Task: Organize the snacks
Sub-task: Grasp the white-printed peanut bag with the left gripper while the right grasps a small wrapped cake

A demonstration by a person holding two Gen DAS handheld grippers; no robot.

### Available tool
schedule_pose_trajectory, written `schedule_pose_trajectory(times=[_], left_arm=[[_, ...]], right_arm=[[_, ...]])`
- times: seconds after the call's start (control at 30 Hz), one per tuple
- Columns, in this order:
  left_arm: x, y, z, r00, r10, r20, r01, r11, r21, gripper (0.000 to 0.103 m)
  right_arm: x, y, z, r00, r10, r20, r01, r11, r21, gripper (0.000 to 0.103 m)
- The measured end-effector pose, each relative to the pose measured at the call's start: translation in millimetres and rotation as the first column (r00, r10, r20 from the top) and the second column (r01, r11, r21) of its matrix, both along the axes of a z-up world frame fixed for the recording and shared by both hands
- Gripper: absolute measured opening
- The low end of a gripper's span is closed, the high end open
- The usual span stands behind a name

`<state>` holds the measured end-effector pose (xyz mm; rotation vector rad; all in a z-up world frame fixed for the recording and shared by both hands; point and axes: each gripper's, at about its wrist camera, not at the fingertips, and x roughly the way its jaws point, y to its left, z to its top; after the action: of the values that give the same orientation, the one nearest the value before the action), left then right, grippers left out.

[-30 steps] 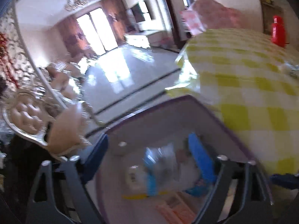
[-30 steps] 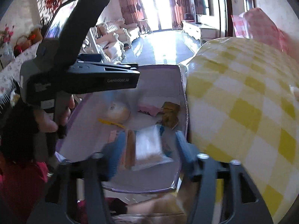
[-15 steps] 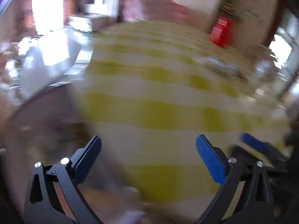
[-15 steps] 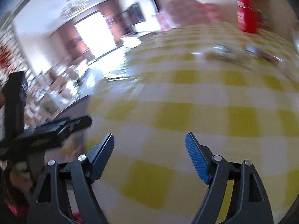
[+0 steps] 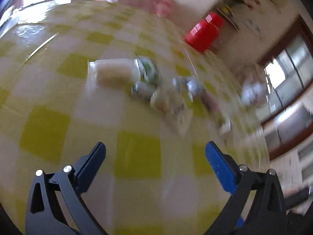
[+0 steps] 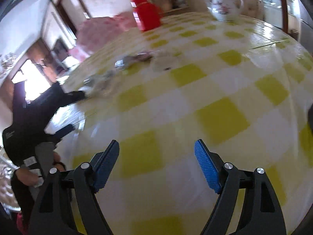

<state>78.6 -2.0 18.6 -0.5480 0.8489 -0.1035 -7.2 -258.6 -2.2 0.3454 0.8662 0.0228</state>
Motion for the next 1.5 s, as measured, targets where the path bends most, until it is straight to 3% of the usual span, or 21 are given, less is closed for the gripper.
schedule_pose_trajectory(times=[0.1, 0.2, 0.37, 0.53, 0.6, 0.63, 0.67, 0.73, 0.87, 0.97, 1.03, 1.1, 1.2, 1.27, 1.37, 1.43, 1.5], left_arm=[[17, 4, -1, 0.999, 0.026, 0.036, -0.023, 0.997, -0.078, 0.101], [21, 14, -5, 0.999, 0.042, 0.018, -0.040, 0.994, -0.104, 0.101], [20, 20, -3, 0.997, 0.073, -0.002, -0.073, 0.996, -0.054, 0.101], [22, 13, -2, 0.999, 0.032, -0.016, -0.032, 0.999, -0.015, 0.101], [22, 7, -2, 1.000, 0.017, -0.015, -0.016, 1.000, 0.019, 0.101], [21, 6, -2, 1.000, 0.012, -0.014, -0.012, 0.999, 0.032, 0.101], [20, 3, -3, 1.000, 0.002, -0.014, -0.002, 0.999, 0.052, 0.101], [20, -4, -2, 1.000, -0.019, -0.014, 0.021, 0.996, 0.086, 0.101], [15, -20, -4, 0.997, -0.074, -0.015, 0.075, 0.986, 0.148, 0.101], [18, -35, -5, 0.998, -0.062, -0.006, 0.063, 0.987, 0.146, 0.101], [28, -46, -5, 1.000, -0.007, -0.015, 0.010, 0.984, 0.176, 0.101], [45, -57, -6, 0.994, 0.105, -0.035, -0.094, 0.968, 0.234, 0.101], [73, -64, -7, 0.970, 0.238, -0.048, -0.216, 0.936, 0.280, 0.101], [91, -71, -9, 0.958, 0.280, -0.061, -0.246, 0.913, 0.326, 0.101], [101, -77, -11, 0.974, 0.208, -0.087, -0.159, 0.907, 0.390, 0.100], [95, -79, -9, 0.988, 0.140, -0.067, -0.101, 0.907, 0.410, 0.068], [85, -85, -7, 0.998, -0.031, -0.051, 0.049, 0.920, 0.388, 0.064]], right_arm=[[48, -9, -1, 1.000, -0.025, 0.001, 0.025, 0.999, -0.029, 0.077], [92, -14, -2, 0.998, -0.063, 0.005, 0.063, 0.998, -0.003, 0.078], [154, -11, -1, 0.996, -0.089, -0.001, 0.089, 0.996, -0.014, 0.081], [190, 1, -1, 0.998, -0.064, -0.028, 0.060, 0.991, -0.118, 0.083], [189, 3, -2, 0.999, -0.046, -0.028, 0.042, 0.989, -0.141, 0.082], [186, 3, -1, 0.999, -0.034, -0.012, 0.032, 0.988, -0.151, 0.059], [184, 4, 0, 1.000, -0.017, -0.003, 0.016, 0.986, -0.164, 0.046], [172, 4, 4, 1.000, -0.003, 0.028, 0.009, 0.979, -0.206, 0.038], [144, -5, 6, 0.999, 0.023, 0.024, -0.019, 0.987, -0.161, 0.037], [126, -14, 8, 0.999, 0.028, 0.031, -0.024, 0.992, -0.124, 0.037], [120, -22, 10, 0.999, 0.020, 0.038, -0.017, 0.998, -0.068, 0.037], [114, -31, 10, 0.999, 0.002, 0.041, -0.002, 1.000, -0.017, 0.037], [110, -34, 7, 1.000, -0.003, 0.028, 0.004, 1.000, -0.021, 0.037], [109, -31, 7, 1.000, 0.007, 0.026, -0.006, 0.999, -0.047, 0.037], [110, -26, 9, 0.999, 0.025, 0.031, -0.023, 0.997, -0.070, 0.037], [108, -26, 11, 0.999, 0.030, 0.036, -0.027, 0.997, -0.069, 0.037], [106, -29, 12, 0.999, 0.021, 0.042, -0.018, 0.997, -0.069, 0.037]])
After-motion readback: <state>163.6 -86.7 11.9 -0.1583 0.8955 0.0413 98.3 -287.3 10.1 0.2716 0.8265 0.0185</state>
